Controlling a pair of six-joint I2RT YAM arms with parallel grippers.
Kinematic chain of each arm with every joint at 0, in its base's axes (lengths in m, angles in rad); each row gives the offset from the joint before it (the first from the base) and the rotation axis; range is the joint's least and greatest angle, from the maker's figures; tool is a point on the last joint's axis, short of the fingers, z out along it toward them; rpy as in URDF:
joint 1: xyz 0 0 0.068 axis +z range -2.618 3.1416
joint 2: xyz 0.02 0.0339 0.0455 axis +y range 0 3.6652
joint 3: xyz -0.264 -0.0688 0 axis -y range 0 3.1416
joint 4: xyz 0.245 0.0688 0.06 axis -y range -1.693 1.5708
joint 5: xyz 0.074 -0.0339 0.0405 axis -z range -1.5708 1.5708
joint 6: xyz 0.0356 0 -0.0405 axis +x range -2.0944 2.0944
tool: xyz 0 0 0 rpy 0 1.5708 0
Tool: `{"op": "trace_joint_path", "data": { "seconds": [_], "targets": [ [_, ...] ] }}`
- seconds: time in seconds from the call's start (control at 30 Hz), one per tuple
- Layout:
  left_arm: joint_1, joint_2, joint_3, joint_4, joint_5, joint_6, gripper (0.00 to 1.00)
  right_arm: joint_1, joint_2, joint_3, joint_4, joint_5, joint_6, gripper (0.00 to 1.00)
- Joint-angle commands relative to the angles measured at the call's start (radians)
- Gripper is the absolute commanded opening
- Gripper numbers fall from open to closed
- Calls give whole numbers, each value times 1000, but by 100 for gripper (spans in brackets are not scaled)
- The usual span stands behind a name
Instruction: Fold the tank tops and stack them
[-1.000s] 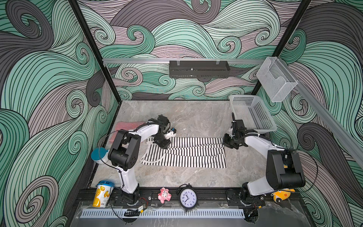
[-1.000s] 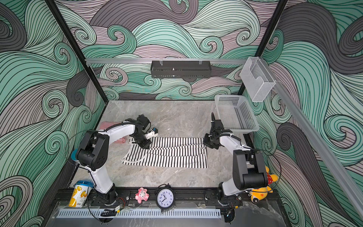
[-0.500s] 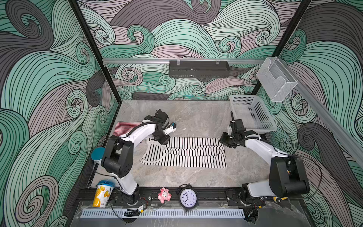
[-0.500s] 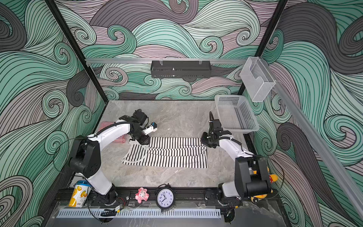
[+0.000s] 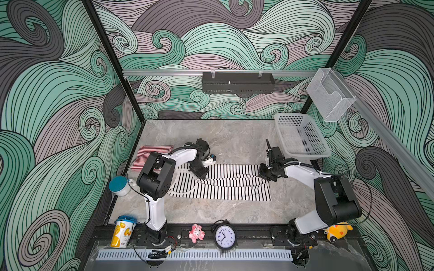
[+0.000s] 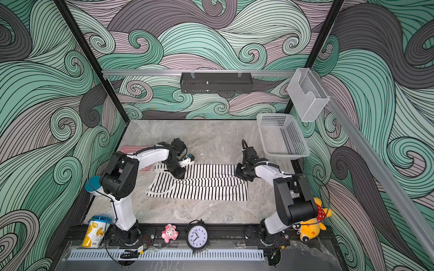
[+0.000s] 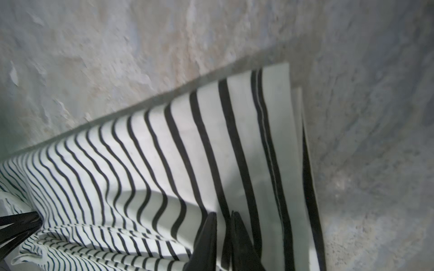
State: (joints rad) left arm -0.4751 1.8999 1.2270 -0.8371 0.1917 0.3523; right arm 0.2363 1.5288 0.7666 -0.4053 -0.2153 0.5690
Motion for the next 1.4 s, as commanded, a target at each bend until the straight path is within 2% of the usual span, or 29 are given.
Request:
{"op": "trace_joint_path", "data": {
  "seconds": [0.0,0.13,0.37,0.53,0.77,0.93,1.17,1.37],
  "targets": [
    [-13,-41,-37,-4,-8,20,20,1,-19,-50,2,25,32,15],
    [-20,-25,-47,-13,-55,24,20,1,-3,-80,9,43,60,15],
    [-19,53,59,-56,-243,20,20,1,-18,-71,-29,94,102,17],
    [-19,161,227,-121,-253,32,20,4,-51,-102,-29,106,130,17],
    [-14,380,548,-197,-334,72,20,38,-90,-124,-75,147,142,22],
    [7,565,858,-285,-366,100,19,147,-91,-113,-115,192,148,25],
    [36,755,1259,-321,-408,94,19,377,-43,-36,-192,267,194,25],
    [38,712,1278,-194,-377,56,19,578,47,85,-213,255,265,25]
  ]
}}
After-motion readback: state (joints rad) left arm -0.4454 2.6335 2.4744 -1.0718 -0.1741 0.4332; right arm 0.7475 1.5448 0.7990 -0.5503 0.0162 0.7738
